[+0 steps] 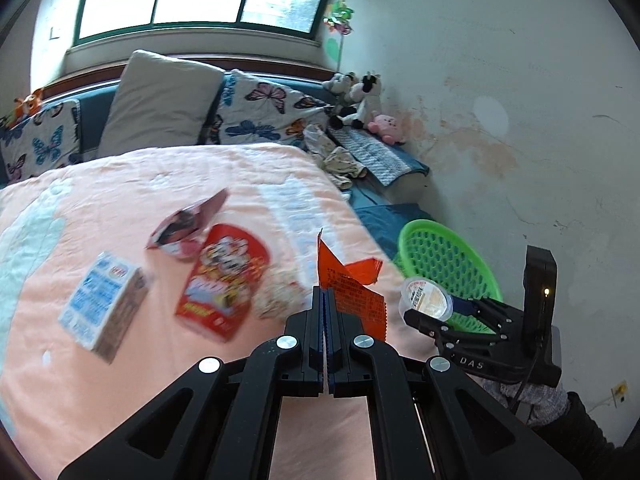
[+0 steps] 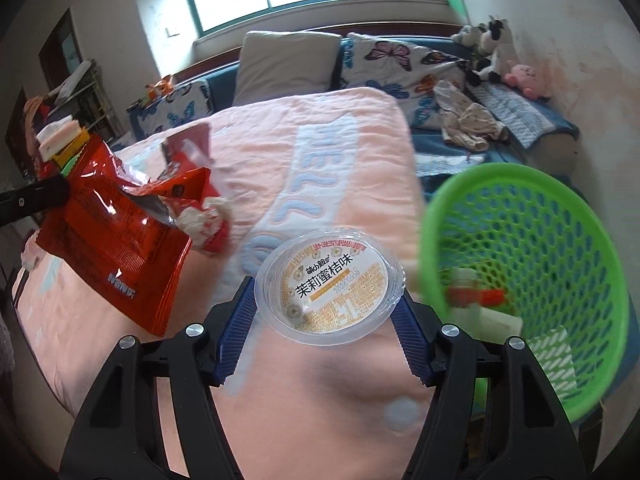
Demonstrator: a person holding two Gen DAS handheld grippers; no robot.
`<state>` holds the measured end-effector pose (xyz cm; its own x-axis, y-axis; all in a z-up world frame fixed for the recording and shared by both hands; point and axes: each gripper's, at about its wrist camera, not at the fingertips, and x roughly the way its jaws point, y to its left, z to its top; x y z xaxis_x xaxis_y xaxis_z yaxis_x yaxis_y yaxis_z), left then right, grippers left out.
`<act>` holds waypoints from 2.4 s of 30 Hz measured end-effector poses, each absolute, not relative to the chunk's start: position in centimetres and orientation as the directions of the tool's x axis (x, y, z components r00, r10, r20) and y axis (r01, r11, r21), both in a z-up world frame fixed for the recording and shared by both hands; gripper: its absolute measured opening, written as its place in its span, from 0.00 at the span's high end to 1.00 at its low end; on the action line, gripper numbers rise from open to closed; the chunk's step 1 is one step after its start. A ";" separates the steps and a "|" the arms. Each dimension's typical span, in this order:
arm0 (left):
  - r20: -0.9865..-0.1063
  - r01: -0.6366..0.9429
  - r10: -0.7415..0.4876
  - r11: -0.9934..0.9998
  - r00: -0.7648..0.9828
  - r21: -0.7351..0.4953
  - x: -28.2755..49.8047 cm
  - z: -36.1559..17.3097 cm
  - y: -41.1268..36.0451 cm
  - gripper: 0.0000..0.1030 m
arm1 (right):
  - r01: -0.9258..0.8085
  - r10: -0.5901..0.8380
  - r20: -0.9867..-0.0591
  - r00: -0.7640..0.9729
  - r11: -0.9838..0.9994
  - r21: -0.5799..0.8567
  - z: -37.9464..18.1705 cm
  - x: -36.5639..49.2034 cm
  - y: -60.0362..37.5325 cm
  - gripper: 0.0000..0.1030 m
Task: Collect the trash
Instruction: 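Carry the yogurt cup and wrappers over the green basket and release them, then move both grippers back to the red PIZZA cup and crumpled paper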
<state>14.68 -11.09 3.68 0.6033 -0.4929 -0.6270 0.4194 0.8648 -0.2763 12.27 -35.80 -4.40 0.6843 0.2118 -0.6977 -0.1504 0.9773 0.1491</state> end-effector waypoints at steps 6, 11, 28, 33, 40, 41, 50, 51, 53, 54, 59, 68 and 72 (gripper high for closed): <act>-0.608 0.497 -0.545 0.825 0.577 -0.268 16.2 4.9 -17.0 0.99 | -0.035 0.127 -0.691 0.712 0.989 0.146 -3.9 10.8 -41.2 0.36; -0.598 0.542 -0.589 0.790 0.543 -0.286 17.7 5.2 -21.4 0.99 | 0.047 0.063 -0.697 0.715 0.989 0.137 -4.5 9.8 -45.0 0.36; -0.654 0.594 -0.592 0.761 0.471 -0.261 20.1 1.6 -31.4 0.97 | 0.175 -0.001 -0.718 0.696 0.970 0.168 -6.1 8.1 -51.0 0.36; -0.671 0.598 -0.587 0.758 0.453 -0.260 19.7 0.7 -31.5 0.75 | 0.184 0.000 -0.723 0.691 0.967 0.177 -6.4 8.4 -51.4 0.36; -0.661 0.579 -0.568 0.779 0.491 -0.240 18.5 1.4 -28.7 0.58 | 0.187 0.011 -0.727 0.687 0.964 0.191 -6.8 8.9 -51.1 0.35; -0.659 0.575 -0.560 0.785 0.502 -0.230 18.3 1.6 -28.2 0.56 | 0.186 0.013 -0.726 0.687 0.963 0.193 -6.8 9.0 -51.0 0.35; -0.653 0.515 -0.498 0.836 0.570 -0.188 17.1 2.4 -22.5 0.41 | 0.184 0.025 -0.722 0.691 0.961 0.209 -6.5 9.4 -50.0 0.27; -0.653 0.503 -0.489 0.844 0.578 -0.186 17.0 2.4 -21.8 0.39 | 0.179 0.026 -0.720 0.693 0.962 0.207 -6.3 9.4 -49.7 0.27; -0.649 0.478 -0.468 0.860 0.599 -0.179 16.9 2.5 -20.1 0.39 | 0.167 0.031 -0.715 0.698 0.964 0.205 -6.0 9.5 -49.1 0.27; -0.649 0.466 -0.456 0.868 0.609 -0.173 16.9 2.6 -19.4 0.39 | 0.160 0.035 -0.713 0.700 0.966 0.204 -5.7 9.5 -48.7 0.27; -0.657 0.388 -0.382 0.910 0.650 -0.146 17.1 2.3 -15.0 0.35 | 0.104 0.061 -0.696 0.716 0.976 0.193 -4.4 9.8 -46.4 0.25; -0.707 0.263 -0.283 0.954 0.648 -0.142 18.8 0.2 -8.0 0.31 | -0.018 0.137 -0.686 0.715 0.984 0.179 -3.3 11.4 -41.3 0.23; -0.732 0.242 -0.284 0.956 0.620 -0.166 20.3 -0.7 -6.9 0.30 | -0.070 0.179 -0.688 0.703 0.981 0.183 -3.2 12.4 -39.1 0.23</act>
<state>20.35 -6.93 -0.68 0.6198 -0.2838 -0.7317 0.2422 0.9560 -0.1656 12.40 -39.07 -3.20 0.7030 0.1787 -0.6884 -0.0699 0.9806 0.1831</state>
